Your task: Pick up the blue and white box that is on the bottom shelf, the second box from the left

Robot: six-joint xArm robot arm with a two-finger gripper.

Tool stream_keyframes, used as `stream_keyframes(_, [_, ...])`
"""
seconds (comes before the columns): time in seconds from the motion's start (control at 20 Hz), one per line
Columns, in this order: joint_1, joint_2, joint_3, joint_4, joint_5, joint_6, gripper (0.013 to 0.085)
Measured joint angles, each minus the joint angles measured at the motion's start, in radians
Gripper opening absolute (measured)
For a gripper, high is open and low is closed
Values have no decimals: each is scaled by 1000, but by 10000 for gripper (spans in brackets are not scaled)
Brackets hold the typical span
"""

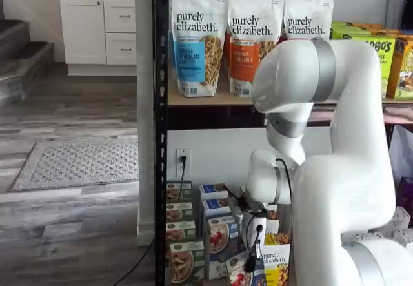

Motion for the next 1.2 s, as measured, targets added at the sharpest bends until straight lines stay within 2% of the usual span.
stream_keyframes(0.25, [0, -89, 95, -12, -4, 11, 490])
stream_keyframes(0.5, [-3, -184, 177, -54, 24, 49, 490])
stream_keyframes(0.75, [-3, -299, 254, -44, 80, 43, 490])
stream_keyframes(0.95, [-2, -408, 313, -74, 132, 73, 490])
stream_keyframes(1.2, [-2, -549, 369, -77, 198, 82, 490])
